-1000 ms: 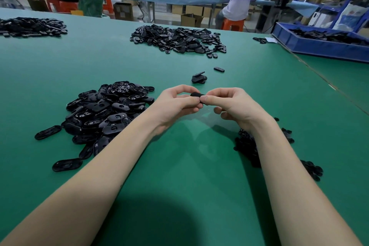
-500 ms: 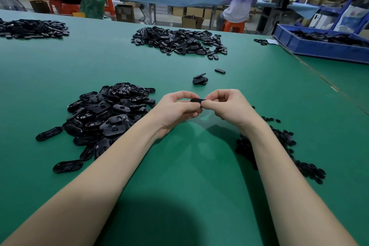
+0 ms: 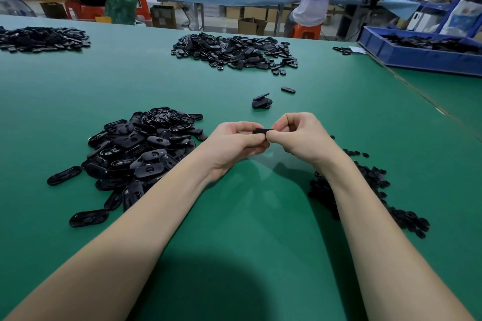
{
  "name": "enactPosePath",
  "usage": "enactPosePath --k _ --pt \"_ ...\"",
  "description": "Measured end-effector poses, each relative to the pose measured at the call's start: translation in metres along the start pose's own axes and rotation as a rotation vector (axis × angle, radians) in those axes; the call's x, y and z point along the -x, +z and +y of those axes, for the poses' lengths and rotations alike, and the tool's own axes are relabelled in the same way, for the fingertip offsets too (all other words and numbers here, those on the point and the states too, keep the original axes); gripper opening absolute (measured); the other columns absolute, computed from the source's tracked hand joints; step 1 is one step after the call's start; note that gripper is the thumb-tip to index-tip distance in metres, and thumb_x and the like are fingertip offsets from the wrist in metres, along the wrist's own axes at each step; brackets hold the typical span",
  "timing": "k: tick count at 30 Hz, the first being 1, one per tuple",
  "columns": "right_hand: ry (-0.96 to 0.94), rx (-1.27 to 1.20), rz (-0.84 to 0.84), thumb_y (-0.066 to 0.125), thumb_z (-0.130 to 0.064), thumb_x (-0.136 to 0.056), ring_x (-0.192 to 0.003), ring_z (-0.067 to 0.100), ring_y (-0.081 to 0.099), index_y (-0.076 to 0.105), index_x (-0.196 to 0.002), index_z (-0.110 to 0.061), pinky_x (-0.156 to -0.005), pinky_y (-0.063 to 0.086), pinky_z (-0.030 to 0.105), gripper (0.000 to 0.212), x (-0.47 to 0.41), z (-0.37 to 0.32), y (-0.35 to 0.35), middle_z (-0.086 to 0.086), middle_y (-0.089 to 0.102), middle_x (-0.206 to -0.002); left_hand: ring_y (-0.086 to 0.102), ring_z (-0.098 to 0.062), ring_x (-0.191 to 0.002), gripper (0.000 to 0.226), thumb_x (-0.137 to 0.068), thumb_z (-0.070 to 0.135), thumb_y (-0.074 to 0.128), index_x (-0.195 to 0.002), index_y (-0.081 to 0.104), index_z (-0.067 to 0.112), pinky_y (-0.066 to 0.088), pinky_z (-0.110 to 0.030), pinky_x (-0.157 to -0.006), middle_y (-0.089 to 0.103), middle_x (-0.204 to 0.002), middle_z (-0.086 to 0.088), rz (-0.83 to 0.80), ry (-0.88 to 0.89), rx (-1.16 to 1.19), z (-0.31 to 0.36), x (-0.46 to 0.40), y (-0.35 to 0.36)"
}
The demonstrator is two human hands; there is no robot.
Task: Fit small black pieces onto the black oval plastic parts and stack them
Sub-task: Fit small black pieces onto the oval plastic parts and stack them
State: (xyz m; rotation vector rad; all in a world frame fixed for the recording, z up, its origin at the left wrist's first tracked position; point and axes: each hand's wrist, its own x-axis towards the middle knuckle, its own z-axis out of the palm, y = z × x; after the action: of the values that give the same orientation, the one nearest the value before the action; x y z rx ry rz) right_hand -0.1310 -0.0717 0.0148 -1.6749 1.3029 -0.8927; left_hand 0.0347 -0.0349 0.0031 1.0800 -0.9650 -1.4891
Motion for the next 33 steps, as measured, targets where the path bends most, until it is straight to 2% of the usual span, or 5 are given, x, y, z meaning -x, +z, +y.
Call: enactPosePath --k 17,20,25,29,33 --pt "-0.022 -0.182 -0.010 0.076 -0.007 -0.086 -0.053 0.010 0.063 0.066 -0.084 -0.008 -0.054 0.053 0.020 0.011 0.007 0.002 -0.004 -0.002 0.066 -0.059 0.071 -0.015 -0.069 0.012 -0.091 -0.005 0.066 -0.100 0.065 0.004 0.059 -0.020 -0.071 0.074 -0.083 -0.013 0.060 0.130 -0.131 0.003 0.003 0.006" --pt "0.029 -0.272 0.013 0.080 -0.014 -0.087 -0.054 0.009 0.059 0.071 -0.086 -0.015 -0.055 0.051 0.020 0.009 0.005 0.003 -0.006 -0.003 0.061 -0.066 0.074 -0.019 -0.077 0.017 -0.091 0.000 0.067 -0.104 0.067 0.011 0.060 -0.025 -0.082 0.076 -0.082 -0.008 0.049 0.253 -0.349 0.005 0.000 -0.002" --pt "0.112 -0.258 0.069 0.079 -0.029 -0.089 -0.051 0.009 0.062 0.072 -0.094 -0.019 -0.051 0.052 0.019 0.013 0.000 0.003 -0.002 -0.006 0.073 -0.076 0.066 -0.001 -0.074 0.012 -0.086 0.027 0.076 -0.098 0.074 0.030 0.046 -0.010 -0.071 0.071 -0.091 0.016 0.186 0.547 -1.049 0.003 -0.007 -0.015" --pt "0.164 -0.203 0.078 0.068 -0.049 -0.094 -0.051 0.010 0.063 0.069 -0.098 -0.021 -0.049 0.051 0.020 0.028 -0.002 0.003 0.000 -0.009 0.076 -0.078 0.061 0.002 -0.069 0.013 -0.086 0.039 0.075 -0.097 0.077 0.033 0.046 -0.021 -0.074 0.070 -0.088 0.018 0.171 0.409 -1.147 0.017 -0.035 -0.017" --pt "0.208 -0.223 0.057 0.060 -0.055 -0.097 -0.053 0.011 0.064 0.065 -0.108 -0.022 -0.046 0.049 0.019 0.035 0.000 0.001 -0.005 -0.009 0.078 -0.081 0.066 -0.013 -0.099 0.021 -0.090 0.043 0.070 -0.103 0.078 0.029 0.052 -0.028 -0.088 0.074 -0.101 0.008 0.347 0.331 -1.124 0.046 -0.086 -0.011"
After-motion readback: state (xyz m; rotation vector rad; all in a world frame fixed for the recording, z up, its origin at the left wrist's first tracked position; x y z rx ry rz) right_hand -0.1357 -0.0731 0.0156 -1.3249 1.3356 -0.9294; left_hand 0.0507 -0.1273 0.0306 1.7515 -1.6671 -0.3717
